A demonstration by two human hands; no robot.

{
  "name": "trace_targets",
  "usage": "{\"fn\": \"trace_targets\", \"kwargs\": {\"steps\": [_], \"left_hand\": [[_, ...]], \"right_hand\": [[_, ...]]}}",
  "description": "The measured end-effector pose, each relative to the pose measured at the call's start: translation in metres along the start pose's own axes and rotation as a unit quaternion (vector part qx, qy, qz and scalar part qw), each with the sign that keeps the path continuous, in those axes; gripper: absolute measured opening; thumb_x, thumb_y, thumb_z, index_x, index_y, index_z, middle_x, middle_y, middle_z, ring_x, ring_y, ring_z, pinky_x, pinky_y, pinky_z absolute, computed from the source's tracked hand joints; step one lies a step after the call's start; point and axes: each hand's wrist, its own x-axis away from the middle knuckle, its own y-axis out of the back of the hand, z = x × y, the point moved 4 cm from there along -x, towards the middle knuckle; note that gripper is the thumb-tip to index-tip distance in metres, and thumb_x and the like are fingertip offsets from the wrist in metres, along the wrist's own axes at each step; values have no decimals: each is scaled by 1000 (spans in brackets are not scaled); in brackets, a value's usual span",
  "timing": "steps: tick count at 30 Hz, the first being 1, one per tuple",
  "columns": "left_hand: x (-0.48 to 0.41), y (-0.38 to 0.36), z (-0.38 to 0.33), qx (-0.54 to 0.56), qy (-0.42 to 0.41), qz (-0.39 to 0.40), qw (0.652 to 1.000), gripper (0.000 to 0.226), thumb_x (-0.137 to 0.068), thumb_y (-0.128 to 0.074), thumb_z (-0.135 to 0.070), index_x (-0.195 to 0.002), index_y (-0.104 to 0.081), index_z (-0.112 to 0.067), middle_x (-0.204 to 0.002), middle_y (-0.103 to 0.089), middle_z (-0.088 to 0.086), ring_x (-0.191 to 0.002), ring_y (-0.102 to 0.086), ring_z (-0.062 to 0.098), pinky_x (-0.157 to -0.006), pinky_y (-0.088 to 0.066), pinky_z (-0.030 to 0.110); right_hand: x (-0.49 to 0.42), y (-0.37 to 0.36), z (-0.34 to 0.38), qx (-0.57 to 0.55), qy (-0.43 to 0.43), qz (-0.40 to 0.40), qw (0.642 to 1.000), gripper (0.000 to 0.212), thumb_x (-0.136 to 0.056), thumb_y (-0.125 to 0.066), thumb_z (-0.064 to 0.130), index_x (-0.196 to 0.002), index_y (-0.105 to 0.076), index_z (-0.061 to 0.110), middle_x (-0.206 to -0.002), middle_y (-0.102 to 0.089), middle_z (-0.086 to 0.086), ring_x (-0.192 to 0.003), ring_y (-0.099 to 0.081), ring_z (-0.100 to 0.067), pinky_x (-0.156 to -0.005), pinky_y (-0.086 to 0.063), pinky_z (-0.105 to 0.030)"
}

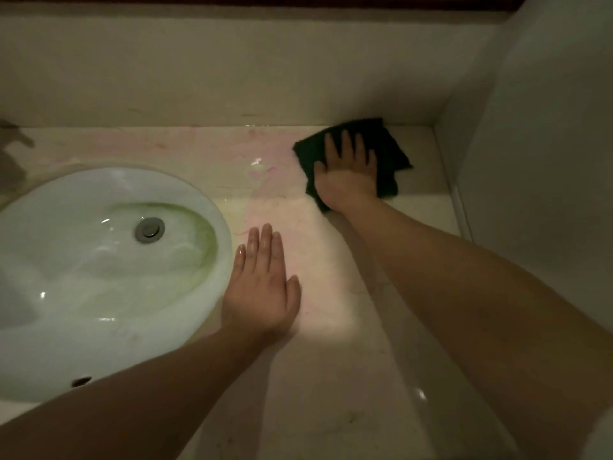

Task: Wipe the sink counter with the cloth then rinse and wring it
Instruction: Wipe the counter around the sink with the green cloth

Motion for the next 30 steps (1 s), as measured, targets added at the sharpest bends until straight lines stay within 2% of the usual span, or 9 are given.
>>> {"fn": "trace_targets", "kwargs": {"steps": [5, 9, 11, 15, 18, 21, 25, 27, 30], "left_hand": [[1, 6, -1, 12, -10, 2, 1000, 70, -90, -22, -32, -153, -11, -2, -162, -5, 15, -150, -1, 28, -122, -9, 44], [3, 8, -1, 12, -19, 6, 1000, 70, -89, -24, -30, -151, -15, 1, -161, -12, 19, -149, -7, 32, -121, -11, 46], [4, 7, 0, 17, -19, 8, 1000, 71, -88, -24, -30, -151, -13, 1, -161, -11, 19, -149, -5, 32, -121, -10, 46], [3, 8, 1, 32, -18, 17, 999, 72, -90, -22, -34, -152, -10, 1, -161, -5, 19, -149, 0, 33, -121, -6, 46], [18, 7, 1, 46, -44, 19, 998, 72, -92, -18, -37, -152, -6, 0, -162, -1, 17, -149, 4, 31, -122, -1, 43], [56, 4, 12, 32, -39, 27, 998, 72, -94, -20, -38, -152, -4, 0, -161, -1, 18, -149, 4, 31, -122, -3, 45], [82, 2, 27, -14, -79, 36, 996, 69, -95, -17, -37, -152, -6, -1, -161, -3, 18, -149, 0, 31, -121, -6, 45], [80, 3, 28, -12, -83, 29, 996, 69, -94, -18, -36, -152, -8, 0, -161, -4, 19, -149, -1, 31, -121, -7, 46], [81, 5, 26, 5, -85, 30, 996, 70, -93, -21, -35, -152, -9, 1, -161, -5, 19, -149, -1, 32, -121, -7, 46]], "right_hand": [[97, -11, 13, 12, 81, -31, 996, 62, -95, -20, 48, -153, -17, 28, -162, -18, -7, -148, -13, -30, -119, -11, -51], [254, -38, -24, -8, 66, -1, 998, 62, -95, -25, 45, -154, -17, 26, -162, -16, -7, -149, -12, -29, -120, -11, -51], [293, -44, -63, -4, 30, 11, 999, 63, -95, -26, 46, -154, -16, 26, -163, -13, -6, -149, -11, -28, -120, -9, -50], [260, -37, -126, -20, -102, -12, 995, 65, -96, -21, 48, -156, -9, 23, -163, -8, -11, -150, -7, -30, -120, -10, -50], [225, -34, -116, -28, -146, -30, 988, 65, -99, -23, 48, -156, -7, 22, -163, -5, -12, -150, -4, -31, -121, -6, -49], [233, -41, -64, -20, -127, -39, 991, 66, -97, -22, 50, -155, -7, 23, -163, -5, -11, -150, -3, -30, -121, -6, -50], [317, -64, 18, -24, 1, -39, 999, 64, -95, -30, 46, -154, -18, 24, -162, -17, -9, -149, -13, -30, -120, -11, -50], [358, -74, 17, -24, 27, -23, 999, 64, -93, -34, 44, -153, -22, 25, -161, -21, -8, -148, -16, -30, -120, -14, -50], [366, -72, -48, 8, -37, -26, 999, 65, -94, -25, 46, -154, -18, 24, -161, -18, -9, -149, -15, -29, -119, -16, -49]]}}
